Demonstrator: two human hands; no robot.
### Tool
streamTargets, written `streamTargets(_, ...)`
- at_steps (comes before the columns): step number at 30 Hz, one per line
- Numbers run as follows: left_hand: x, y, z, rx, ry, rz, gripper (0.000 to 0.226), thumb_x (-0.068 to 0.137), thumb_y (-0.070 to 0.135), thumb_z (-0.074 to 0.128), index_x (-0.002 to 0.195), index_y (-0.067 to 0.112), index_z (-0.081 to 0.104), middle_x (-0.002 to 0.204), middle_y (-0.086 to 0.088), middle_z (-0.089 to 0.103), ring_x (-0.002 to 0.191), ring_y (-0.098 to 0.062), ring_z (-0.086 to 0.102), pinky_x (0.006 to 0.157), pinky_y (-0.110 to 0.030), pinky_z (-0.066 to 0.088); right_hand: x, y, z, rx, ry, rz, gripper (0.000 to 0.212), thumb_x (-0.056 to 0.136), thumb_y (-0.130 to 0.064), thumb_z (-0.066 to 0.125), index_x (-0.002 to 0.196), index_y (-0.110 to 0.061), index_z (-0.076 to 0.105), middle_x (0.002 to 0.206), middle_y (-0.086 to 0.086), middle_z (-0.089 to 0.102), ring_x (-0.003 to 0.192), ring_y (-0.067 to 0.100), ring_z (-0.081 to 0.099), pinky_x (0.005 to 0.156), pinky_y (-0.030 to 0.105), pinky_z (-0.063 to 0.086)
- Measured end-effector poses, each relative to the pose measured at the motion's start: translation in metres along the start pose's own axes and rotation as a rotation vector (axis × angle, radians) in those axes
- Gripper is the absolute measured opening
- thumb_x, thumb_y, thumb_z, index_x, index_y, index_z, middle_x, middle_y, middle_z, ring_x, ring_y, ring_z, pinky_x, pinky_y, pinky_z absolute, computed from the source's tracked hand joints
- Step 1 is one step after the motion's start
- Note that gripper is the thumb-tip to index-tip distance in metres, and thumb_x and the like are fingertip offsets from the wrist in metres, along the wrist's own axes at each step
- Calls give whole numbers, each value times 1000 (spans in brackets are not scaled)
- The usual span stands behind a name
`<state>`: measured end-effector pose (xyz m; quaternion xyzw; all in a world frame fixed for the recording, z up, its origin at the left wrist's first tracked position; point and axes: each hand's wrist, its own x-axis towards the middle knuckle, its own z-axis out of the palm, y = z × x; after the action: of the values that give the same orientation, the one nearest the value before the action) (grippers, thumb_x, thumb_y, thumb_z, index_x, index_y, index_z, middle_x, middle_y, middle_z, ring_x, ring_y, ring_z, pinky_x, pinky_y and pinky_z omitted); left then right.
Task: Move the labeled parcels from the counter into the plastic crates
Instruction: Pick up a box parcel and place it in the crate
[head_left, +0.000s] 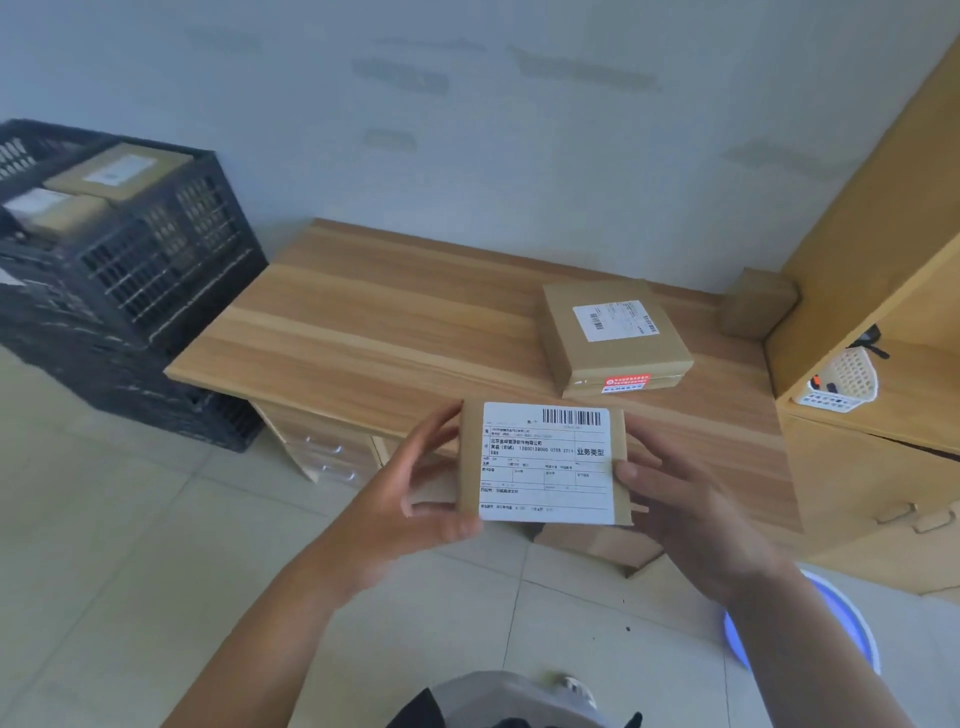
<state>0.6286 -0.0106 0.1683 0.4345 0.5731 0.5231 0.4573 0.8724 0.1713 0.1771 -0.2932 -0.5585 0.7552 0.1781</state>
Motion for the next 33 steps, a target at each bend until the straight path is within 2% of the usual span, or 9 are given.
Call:
streamTargets(4, -41, -13, -41, -3, 174, -42, 86, 80, 50, 82, 153, 54, 36, 151, 17, 54, 134, -13, 58, 108, -55, 46, 27, 9, 61, -40, -78, 4, 65, 77, -34, 78, 140, -36, 62, 136, 8, 70, 118, 43, 66, 93, 58, 48)
streamTargets(6, -62, -20, -62, -11, 261, -63, 85, 78, 52, 82, 151, 57, 37, 150, 20, 55, 133, -10, 58, 109, -55, 47, 41, 13, 93, -51, -116, 14, 61, 77, -32, 78, 137, -34, 65, 134, 10, 71, 109, 36, 70, 84, 47, 51)
streamTargets(8, -84, -25, -84, -34, 336, -82, 86, 75, 57, 84, 148, 61, 38, 148, 22, 55, 132, -8, 59, 106, -50, 49, 57, 17, 124, -57, -165, 34, 58, 78, -29, 79, 135, -33, 67, 135, 7, 70, 115, 31, 72, 83, 37, 58)
streamTargets(14, -133, -33, -142, -101, 507, -117, 85, 77, 48, 81, 151, 52, 40, 149, 16, 56, 130, -16, 61, 105, -50, 52, 105, 23, 204, -114, -306, 88, 56, 80, -25, 74, 135, -35, 67, 137, 3, 69, 120, 30, 69, 96, 51, 52)
streamTargets(17, -147, -36, -170, -140, 605, -128, 80, 75, 49, 79, 146, 56, 44, 146, 17, 59, 129, -16, 63, 98, -42, 55, 138, 24, 238, -126, -381, 123, 61, 79, -23, 74, 139, -31, 64, 136, 5, 70, 120, 30, 69, 99, 54, 52)
streamTargets(24, -141, -38, -249, -157, 808, -181, 78, 74, 46, 75, 145, 55, 45, 143, 18, 60, 127, -15, 64, 90, -36, 59, 241, 32, 317, -87, -486, 185, 61, 73, -15, 84, 129, -35, 71, 128, 4, 74, 113, 26, 73, 80, 36, 60)
streamTargets(26, -131, -31, -276, -150, 848, -195, 77, 73, 43, 75, 143, 55, 47, 142, 18, 61, 125, -14, 65, 91, -37, 58, 271, 28, 338, -46, -498, 202, 56, 71, -21, 79, 124, -37, 74, 125, 4, 75, 111, 26, 74, 84, 41, 58)
streamTargets(29, -116, -20, -316, -149, 911, -227, 76, 71, 41, 75, 141, 55, 50, 140, 17, 63, 123, -15, 66, 93, -38, 57, 320, 24, 367, -22, -535, 242, 63, 70, -11, 84, 128, -33, 72, 126, 8, 74, 115, 31, 71, 97, 53, 54)
streamTargets(33, -104, -13, -364, -158, 1031, -264, 80, 66, 43, 77, 141, 54, 50, 141, 18, 62, 123, -13, 66, 98, -40, 52, 381, 22, 414, -17, -601, 287, 60, 70, -10, 79, 125, -34, 74, 127, 10, 74, 114, 31, 72, 94, 51, 53)
